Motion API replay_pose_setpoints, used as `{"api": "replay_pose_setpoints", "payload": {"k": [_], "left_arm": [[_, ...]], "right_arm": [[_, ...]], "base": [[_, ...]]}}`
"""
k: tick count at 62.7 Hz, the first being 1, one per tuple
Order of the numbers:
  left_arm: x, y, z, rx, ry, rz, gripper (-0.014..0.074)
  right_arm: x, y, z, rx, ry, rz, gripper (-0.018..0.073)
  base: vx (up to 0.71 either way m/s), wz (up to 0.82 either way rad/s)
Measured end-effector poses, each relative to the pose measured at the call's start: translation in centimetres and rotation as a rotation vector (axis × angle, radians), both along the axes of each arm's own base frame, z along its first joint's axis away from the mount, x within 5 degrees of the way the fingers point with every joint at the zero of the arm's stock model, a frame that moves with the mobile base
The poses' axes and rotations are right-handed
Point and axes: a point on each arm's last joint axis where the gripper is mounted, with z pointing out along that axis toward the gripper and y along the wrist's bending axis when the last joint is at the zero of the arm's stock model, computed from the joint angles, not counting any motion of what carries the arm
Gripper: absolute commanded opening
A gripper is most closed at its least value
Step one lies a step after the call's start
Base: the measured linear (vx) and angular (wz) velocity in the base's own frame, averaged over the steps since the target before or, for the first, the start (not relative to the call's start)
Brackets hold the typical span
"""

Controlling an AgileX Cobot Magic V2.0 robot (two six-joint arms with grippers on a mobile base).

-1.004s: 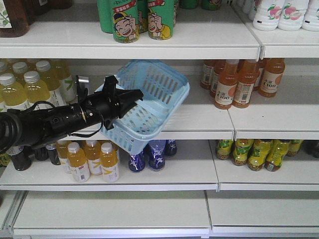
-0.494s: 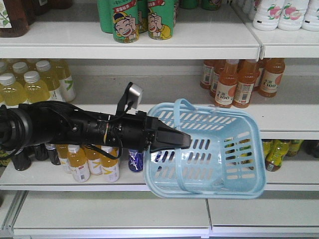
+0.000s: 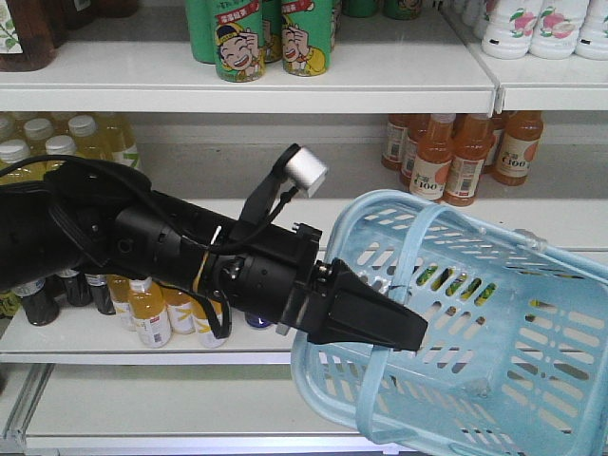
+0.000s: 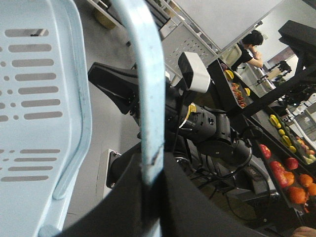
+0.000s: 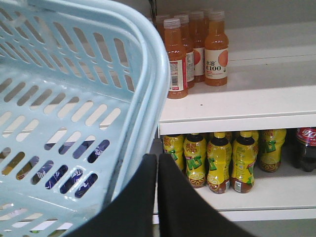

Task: Place coke in basket with both arms
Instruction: 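Lift the basket off the shelf with the left gripper and pull it back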

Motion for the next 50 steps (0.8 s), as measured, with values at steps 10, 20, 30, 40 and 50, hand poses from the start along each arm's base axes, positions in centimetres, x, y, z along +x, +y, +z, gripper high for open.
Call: {"api": "replay_pose_setpoints", "payload": {"k": [10,20,30,40,50], "left_arm": [[-1.0,0.7,0.6,0.059,-0.083,-0.039,-0.0008],[-1.9,1.3,-1.5,0.106,-0.024,-0.049,-0.0008],[-3.7,2.3,-5.9,0.151,0.174,-0.003,-0.0008],[-5.2,3.4,-8.9,0.048,0.457,0.163,-0.0008],[-5.4,4.5,-8.2,-0.119,0.512,0.354,-0.0008]], "right_arm": [[0.0,0.0,0.0,0.0,0.0,0.0,-0.0005],[0.0,0.0,0.0,0.0,0.001,0.0,-0.0005],[0.0,0.0,0.0,0.0,0.001,0.0,-0.0005],[0.0,0.0,0.0,0.0,0.001,0.0,-0.0005],[0.0,0.0,0.0,0.0,0.001,0.0,-0.0005]], "base": [[0.0,0.0],[0.0,0.0],[0.0,0.0],[0.0,0.0],[0.0,0.0]]}}
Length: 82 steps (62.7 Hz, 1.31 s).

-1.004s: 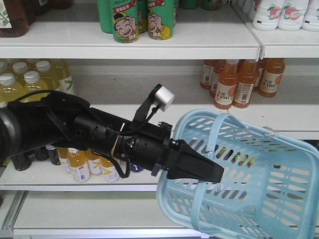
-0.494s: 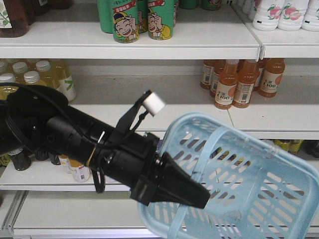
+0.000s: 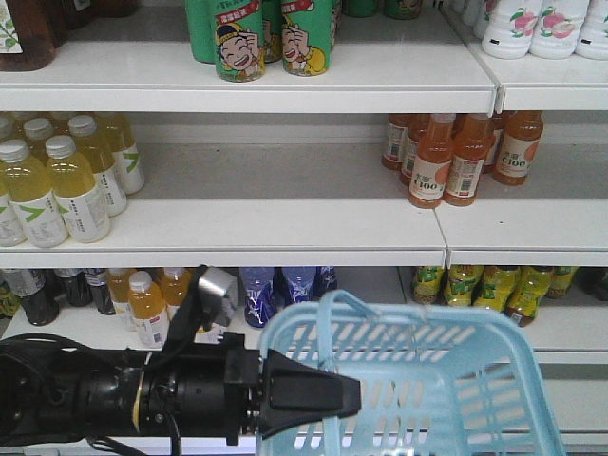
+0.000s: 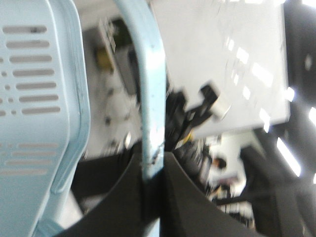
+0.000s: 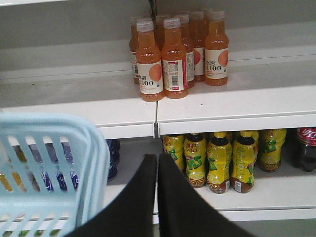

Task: Place coke in basket with both arms
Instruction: 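Lift the basket off the shelf with the left gripper and pull it back, then hold the basket with the left gripper while turning the base away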

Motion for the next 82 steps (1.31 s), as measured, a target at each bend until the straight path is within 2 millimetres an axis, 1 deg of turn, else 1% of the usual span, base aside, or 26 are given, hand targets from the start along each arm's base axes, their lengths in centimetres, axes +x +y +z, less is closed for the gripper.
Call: {"api": "replay_pose_setpoints", "payload": {"k": [9,23,32,42,45,50,59,82], "left_arm": [[-0.3,0.6,1.9,-0.072,-0.058,0.058,-0.0008],[-0.8,1.4,3.3,-0.098,-0.109,0.07,-0.0008],[-0.7,3.1,4.6,-0.098,-0.144,0.102,-0.0008],[-1.4,5.0,6.6,-0.099,-0.238,0.13,-0.0008],[-1.7,5.4,6.9,-0.099,-0.249,0.128,-0.0008],[-1.9,5.9,7.2,-0.086,-0.261,0.122,-0.0008],[-2.1,6.3,6.8,-0.037,-0.272,0.102,-0.0008],[-2.5,6.2,6.3,0.027,-0.294,0.047,-0.0008]], "right_arm": [[0.0,0.0,0.0,0.0,0.0,0.0,-0.0005],[0.0,0.0,0.0,0.0,0.0,0.0,-0.0005],[0.0,0.0,0.0,0.0,0.0,0.0,-0.0005],[0.0,0.0,0.0,0.0,0.0,0.0,-0.0005],[0.0,0.0,0.0,0.0,0.0,0.0,-0.0005],[0.0,0.0,0.0,0.0,0.0,0.0,-0.0005],[0.0,0.0,0.0,0.0,0.0,0.0,-0.0005],[0.0,0.0,0.0,0.0,-0.001,0.0,-0.0005]], "base": [[0.0,0.0],[0.0,0.0],[0.0,0.0],[0.0,0.0],[0.0,0.0],[0.0,0.0],[0.0,0.0],[0.0,0.0]]}}
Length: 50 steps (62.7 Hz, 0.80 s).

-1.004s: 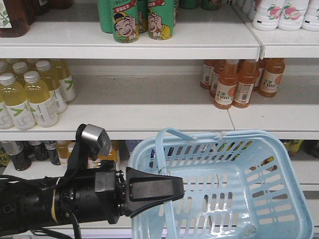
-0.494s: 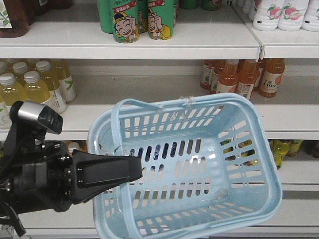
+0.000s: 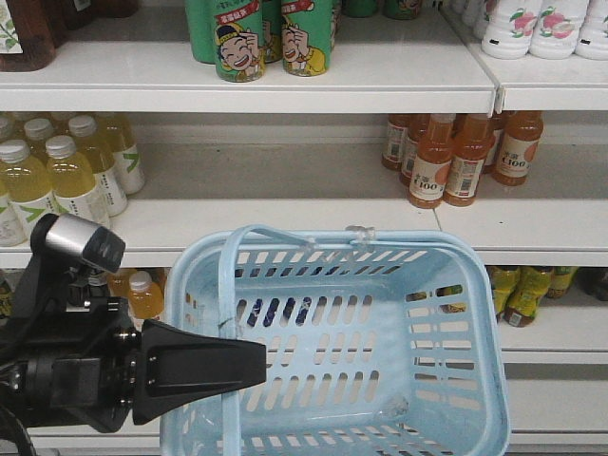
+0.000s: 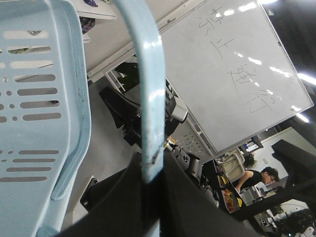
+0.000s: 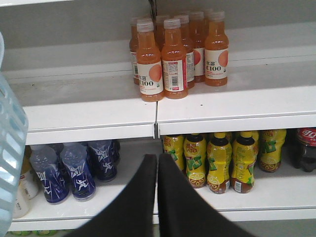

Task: Place coke in basket with both arms
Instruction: 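Hold the basket with the left gripper while turning the base away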

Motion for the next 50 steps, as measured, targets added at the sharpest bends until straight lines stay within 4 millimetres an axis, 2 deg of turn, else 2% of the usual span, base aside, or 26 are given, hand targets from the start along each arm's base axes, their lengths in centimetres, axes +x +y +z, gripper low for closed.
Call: {"api": "replay_pose_setpoints", "payload": {"k": [50], "left_arm": [[-0.11,-0.01,-0.18,0.021,-0.006,-0.012,-0.0008]], "right_arm": [[0.0,0.0,-0.01,0.0,0.001,0.0,-0.0005]], "base": [[0.0,-0.02]]}}
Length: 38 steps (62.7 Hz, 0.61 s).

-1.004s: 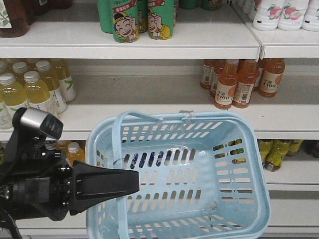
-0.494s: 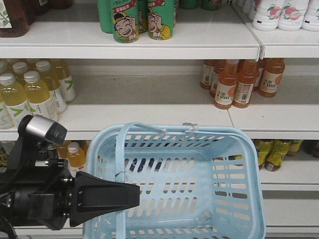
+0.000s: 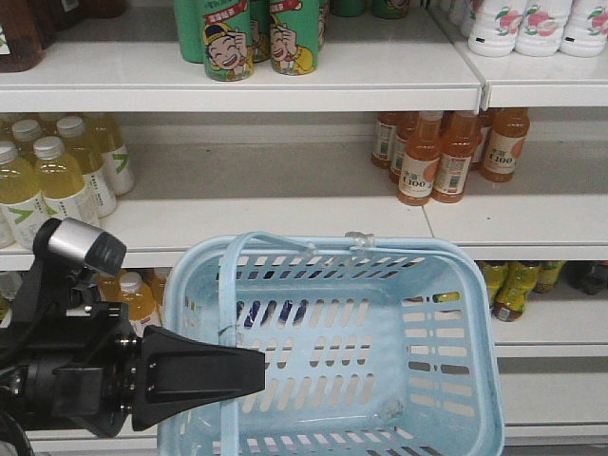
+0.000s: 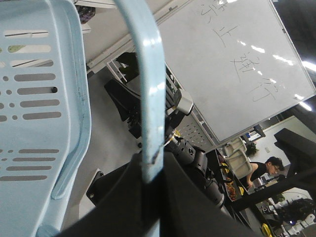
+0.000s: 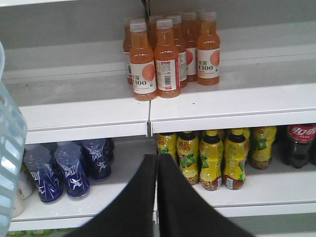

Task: Place coke in basket with both arms
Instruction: 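Hold the basket with the left gripper while turning the base away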

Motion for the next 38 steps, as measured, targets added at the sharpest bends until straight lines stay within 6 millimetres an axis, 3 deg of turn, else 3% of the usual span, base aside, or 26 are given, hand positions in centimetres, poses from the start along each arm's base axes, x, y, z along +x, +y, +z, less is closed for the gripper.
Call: {"api": "replay_pose_setpoints", "payload": {"k": [18,38], "left_arm": [[0.0,0.0,0.0,0.0,0.0,0.0,-0.0008],[0.0,0.0,0.0,0.0,0.0,0.0,-0.0007]], "right_arm": [[0.0,0.0,0.0,0.0,0.0,0.0,-0.0005],[0.0,0.0,0.0,0.0,0.0,0.0,-0.0005]], "base": [[-0.04,-0.25],[-0.04,-0.49]]}}
